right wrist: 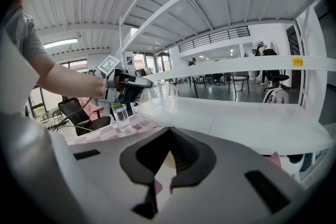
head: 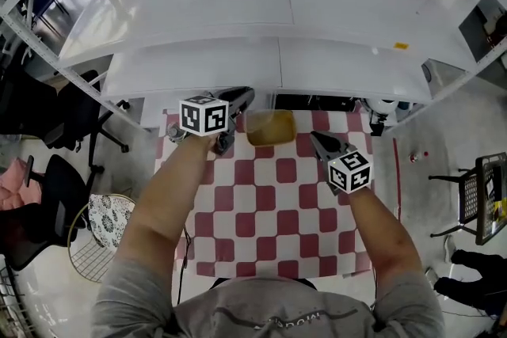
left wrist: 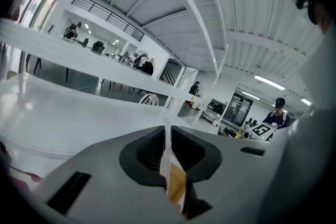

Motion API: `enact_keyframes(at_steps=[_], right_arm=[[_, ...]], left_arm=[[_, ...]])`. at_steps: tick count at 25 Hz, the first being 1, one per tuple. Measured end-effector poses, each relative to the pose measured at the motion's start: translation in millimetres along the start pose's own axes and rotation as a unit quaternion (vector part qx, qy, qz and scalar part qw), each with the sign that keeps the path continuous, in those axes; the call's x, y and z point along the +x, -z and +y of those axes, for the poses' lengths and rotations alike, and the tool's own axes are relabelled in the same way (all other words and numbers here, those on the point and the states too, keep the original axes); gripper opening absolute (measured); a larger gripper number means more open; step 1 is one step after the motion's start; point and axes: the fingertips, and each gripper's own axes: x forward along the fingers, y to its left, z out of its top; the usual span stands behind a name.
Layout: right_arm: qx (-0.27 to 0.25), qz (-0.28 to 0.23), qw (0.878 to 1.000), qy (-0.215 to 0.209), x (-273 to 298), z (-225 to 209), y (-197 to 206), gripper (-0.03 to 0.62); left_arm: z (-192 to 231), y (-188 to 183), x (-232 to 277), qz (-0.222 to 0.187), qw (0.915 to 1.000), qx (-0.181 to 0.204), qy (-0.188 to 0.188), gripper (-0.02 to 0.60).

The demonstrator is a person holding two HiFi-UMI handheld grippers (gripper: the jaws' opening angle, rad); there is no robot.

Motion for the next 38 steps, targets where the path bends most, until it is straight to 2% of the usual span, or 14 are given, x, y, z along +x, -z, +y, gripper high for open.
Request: enact_keyframes(at_steps=[8,12,20,27,32,38], right_arm=[[0.014,-0.011,1.000,0.021,-1.9,8.0,-30.5,0.025],[0.014,-0.017,0.999,0.031,-4.7,15.6,-49.2,0.025],[-0.013,-0.043,0.998,0.051,-17.9,32.4,-107.1,0.025],[-0.017,-0.055,0.996,0.069,-28.9,49.8,-133.6,0.025],[-0.015,-0.057,0.994,0.091,-39.1,64.3,-135.6,0.025],[-0.002,-0.058,0.991,0.120,-59.2,90.0,-120.4,0.025]], left_arm=[[-38.0,-28.0,-39.5,-0.035,0.9959,0.084,0.002,0.044],[-53.7,-37.9,-58.3,-0.044,0.9928,0.111,0.003,0.044],[-80.9,-82.3,-87.6,-0.070,0.9868,0.145,0.020,0.044],[-99.1,-107.8,-119.5,-0.087,0.9819,0.165,0.035,0.044],[-110.1,-103.2,-139.4,-0.085,0.9797,0.173,0.056,0.044],[-123.8,-77.2,-157.7,-0.070,0.9781,0.175,0.087,0.044]])
